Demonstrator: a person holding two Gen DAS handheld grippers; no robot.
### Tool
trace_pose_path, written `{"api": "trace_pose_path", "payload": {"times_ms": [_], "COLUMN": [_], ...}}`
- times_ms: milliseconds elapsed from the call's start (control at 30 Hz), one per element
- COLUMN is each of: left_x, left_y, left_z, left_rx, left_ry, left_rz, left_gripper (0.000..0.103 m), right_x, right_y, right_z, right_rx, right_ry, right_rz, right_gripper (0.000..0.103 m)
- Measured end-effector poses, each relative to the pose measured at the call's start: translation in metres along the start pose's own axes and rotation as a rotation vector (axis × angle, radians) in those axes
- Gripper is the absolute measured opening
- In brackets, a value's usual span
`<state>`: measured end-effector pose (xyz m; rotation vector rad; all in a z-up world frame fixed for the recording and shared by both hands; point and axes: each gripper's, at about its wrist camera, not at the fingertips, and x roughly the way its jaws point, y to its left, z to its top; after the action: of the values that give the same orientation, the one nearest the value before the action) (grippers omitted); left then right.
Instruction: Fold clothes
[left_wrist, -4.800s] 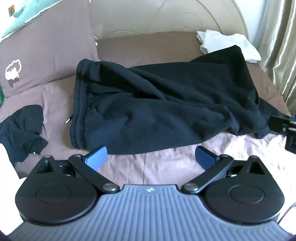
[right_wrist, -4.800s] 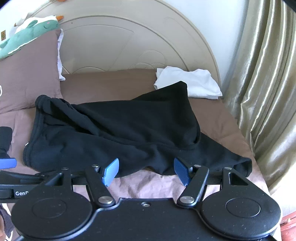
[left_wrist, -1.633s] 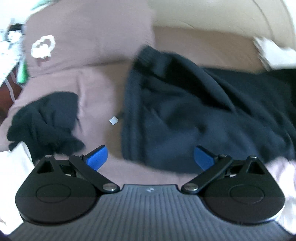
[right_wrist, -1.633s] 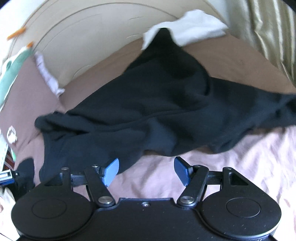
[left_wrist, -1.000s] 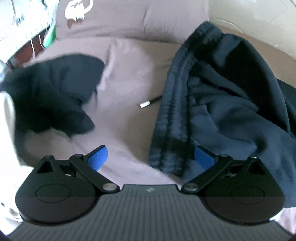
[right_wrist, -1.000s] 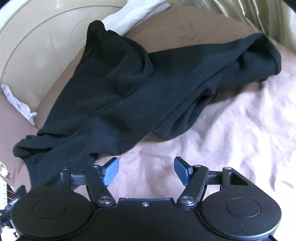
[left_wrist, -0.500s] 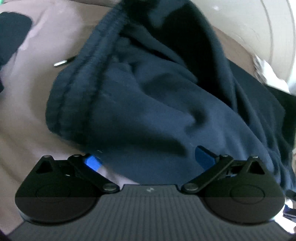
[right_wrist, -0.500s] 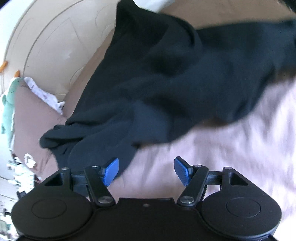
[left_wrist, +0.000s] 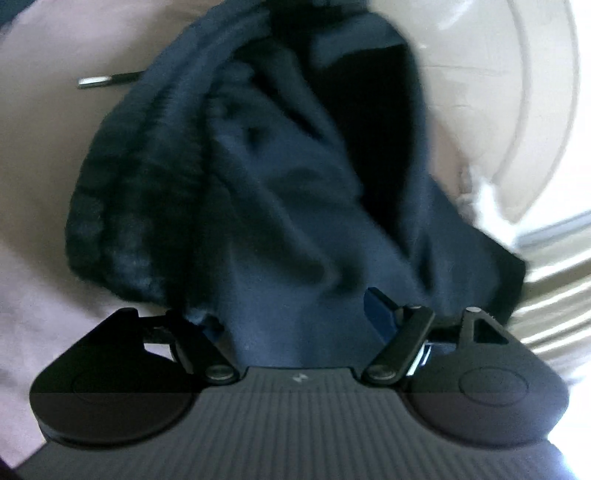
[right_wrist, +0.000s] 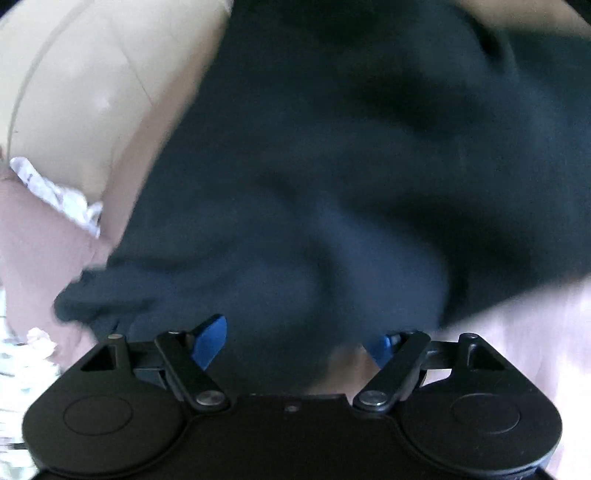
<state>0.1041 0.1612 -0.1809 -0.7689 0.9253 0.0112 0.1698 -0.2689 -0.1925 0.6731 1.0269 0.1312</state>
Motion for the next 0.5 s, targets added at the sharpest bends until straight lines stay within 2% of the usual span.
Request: {"api": "trace_pose_path", "payload": {"times_ms": [33, 133, 200, 233, 267, 333, 367, 433, 500], "left_x": [-0.001, -0.002, -0.004, -0.004, -0.004, -0.001, -0.001, -0.003, -0.009], "left_y": [-0.001, -0.005, -0.008, -0.009, -0.010, -0.009, -0.007, -0.010, -0.015], "left_z": [-0.001, -0.003, -0.004, -0.004, -0.005, -0.005, -0.006, -0.001, 0.000], "left_rx": [0.005, 0.019, 0.029, 0.033, 0.040, 0.045, 0.047, 0.065, 0.118], "left_ry": [-0.010, -0.040, -0.060, -0.070, -0.073, -0.061, -0.058, -0.070, -0.097], "left_rz": [0.026, 0.102, 0.153, 0.179, 0.196, 0.204, 0.210, 0.239, 0.277], "left_gripper": [0.070, 0.070, 0.071, 0.072, 0.072, 0.071, 0.070, 0.068, 0.068], "right_x": [0.003, 0.010, 0.005, 0.004, 0.005, 0.011, 0.008, -0.004, -0.011], "right_y": [0.000, -0.004, 0.002, 0.009, 0.017, 0.033, 0.041, 0.054, 0.054], "right_z": [0.004, 0.011, 0.013, 0.017, 0.022, 0.030, 0.026, 0.009, -0.009], "right_rx": [0.012, 0.083, 0.005, -0.057, -0.124, -0.197, -0.252, -0.359, -0.389], "right_ry": [-0.063, -0.137, -0.206, -0.219, -0.218, -0.144, -0.119, -0.116, -0.142], "right_rz": [-0.016, 0.029, 0.099, 0.105, 0.093, 0.035, 0.033, 0.061, 0.107], "right_gripper": [0.082, 0.083, 0.083, 0.083, 0.083, 0.083, 0.083, 0.083, 0.087]}}
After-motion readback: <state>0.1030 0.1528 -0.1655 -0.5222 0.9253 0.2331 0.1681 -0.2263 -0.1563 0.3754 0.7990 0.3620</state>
